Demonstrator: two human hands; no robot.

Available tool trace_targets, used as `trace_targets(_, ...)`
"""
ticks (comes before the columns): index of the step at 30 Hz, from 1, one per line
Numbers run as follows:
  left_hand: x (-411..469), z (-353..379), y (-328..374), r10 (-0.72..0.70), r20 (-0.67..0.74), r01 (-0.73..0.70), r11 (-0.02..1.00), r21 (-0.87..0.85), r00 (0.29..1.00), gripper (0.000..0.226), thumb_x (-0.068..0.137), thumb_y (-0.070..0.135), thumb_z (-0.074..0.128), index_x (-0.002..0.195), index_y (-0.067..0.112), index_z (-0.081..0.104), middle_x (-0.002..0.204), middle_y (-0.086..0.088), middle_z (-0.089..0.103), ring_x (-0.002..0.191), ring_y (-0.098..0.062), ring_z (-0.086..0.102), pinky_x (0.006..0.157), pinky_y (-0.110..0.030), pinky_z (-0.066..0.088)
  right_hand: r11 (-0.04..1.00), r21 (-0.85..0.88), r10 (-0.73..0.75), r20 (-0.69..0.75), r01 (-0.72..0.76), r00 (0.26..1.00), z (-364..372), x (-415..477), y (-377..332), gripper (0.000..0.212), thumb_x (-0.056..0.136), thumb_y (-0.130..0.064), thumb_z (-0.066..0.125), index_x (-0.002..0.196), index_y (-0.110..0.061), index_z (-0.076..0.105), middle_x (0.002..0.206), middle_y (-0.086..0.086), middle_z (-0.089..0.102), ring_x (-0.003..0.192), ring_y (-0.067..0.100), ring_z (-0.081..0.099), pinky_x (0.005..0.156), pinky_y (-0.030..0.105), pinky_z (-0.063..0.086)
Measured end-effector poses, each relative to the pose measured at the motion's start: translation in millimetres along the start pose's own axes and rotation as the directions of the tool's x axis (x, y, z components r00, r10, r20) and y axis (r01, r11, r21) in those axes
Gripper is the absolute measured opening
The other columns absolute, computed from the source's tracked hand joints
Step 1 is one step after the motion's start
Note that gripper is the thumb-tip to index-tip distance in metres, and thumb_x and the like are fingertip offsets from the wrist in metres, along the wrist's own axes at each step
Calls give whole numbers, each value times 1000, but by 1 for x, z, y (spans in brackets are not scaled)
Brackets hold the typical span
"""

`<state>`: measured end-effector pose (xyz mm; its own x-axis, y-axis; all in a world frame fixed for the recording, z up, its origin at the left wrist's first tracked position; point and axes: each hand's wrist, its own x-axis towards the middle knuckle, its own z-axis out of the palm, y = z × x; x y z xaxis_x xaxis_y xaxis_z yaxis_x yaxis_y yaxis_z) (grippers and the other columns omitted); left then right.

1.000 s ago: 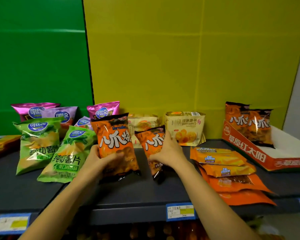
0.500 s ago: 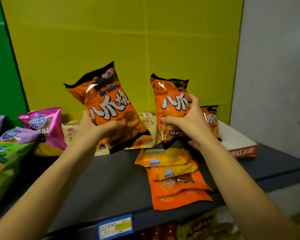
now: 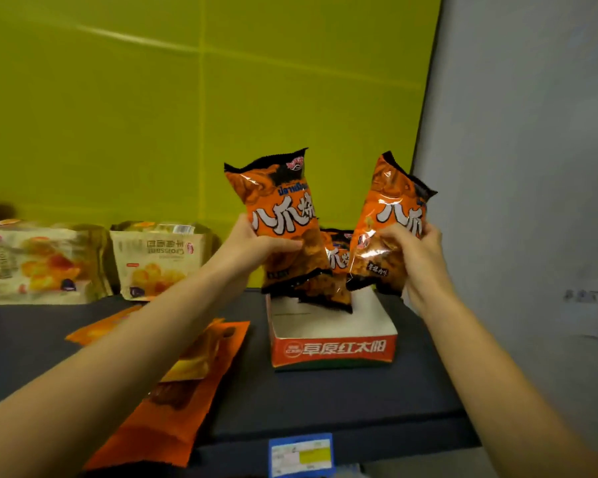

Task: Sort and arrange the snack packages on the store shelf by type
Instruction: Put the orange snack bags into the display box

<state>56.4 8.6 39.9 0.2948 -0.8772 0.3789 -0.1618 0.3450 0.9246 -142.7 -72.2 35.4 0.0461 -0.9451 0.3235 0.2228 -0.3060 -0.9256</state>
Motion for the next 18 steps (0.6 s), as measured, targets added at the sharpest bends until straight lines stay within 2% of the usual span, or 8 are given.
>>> trace_targets(3,18,23,-20,-47,-64,52,996,70,997,52,73,-2,72,119,12,52,120,-6,61,109,-19,56,98,-36,42,993,103,66,-17,-64,998,-18,21,10,75,72,-18,74,133,-18,31,125,6,53,105,25,59,69,35,54)
trace_targets(5,28,31,-34,-74,-105,87,989,121,992,62,71,2,75,126,8,46,125,-5,59,113,-19,55,96,-35,42,979,160,131,-6,-129,991,-25,35,20,81,67,-19,78,134,-16,33,126,8,56,107,26,60,66,33,53)
trace_targets(9,47,43,-54,-122,-196,163,965,208,973,74,67,1,78,130,6,37,130,-12,55,123,-28,51,103,-42,42,956,209,185,111,-205,976,-27,51,43,81,67,-19,79,135,-13,37,128,10,58,110,24,60,72,32,54)
trace_targets(14,59,56,-71,-192,-220,246,936,253,956,74,68,-3,76,130,4,37,132,-15,53,124,-31,50,104,-45,42,954,195,190,191,-227,963,-14,63,60,86,70,-20,77,140,-13,28,134,10,52,119,26,54,99,47,47)
trace_targets(16,60,57,-75,-229,-227,290,912,289,947,72,69,-6,73,130,3,36,133,-16,50,124,-32,49,102,-42,42,977,112,159,194,-182,968,-8,67,65,85,72,-22,76,138,-12,23,135,6,48,121,23,50,102,45,44)
trace_targets(18,61,57,-76,-223,-253,298,900,318,941,72,70,-6,73,130,2,33,133,-17,49,124,-32,48,100,-40,43,994,-39,104,209,-98,972,-2,66,68,75,79,-20,72,132,-12,20,129,4,45,121,21,47,101,40,44)
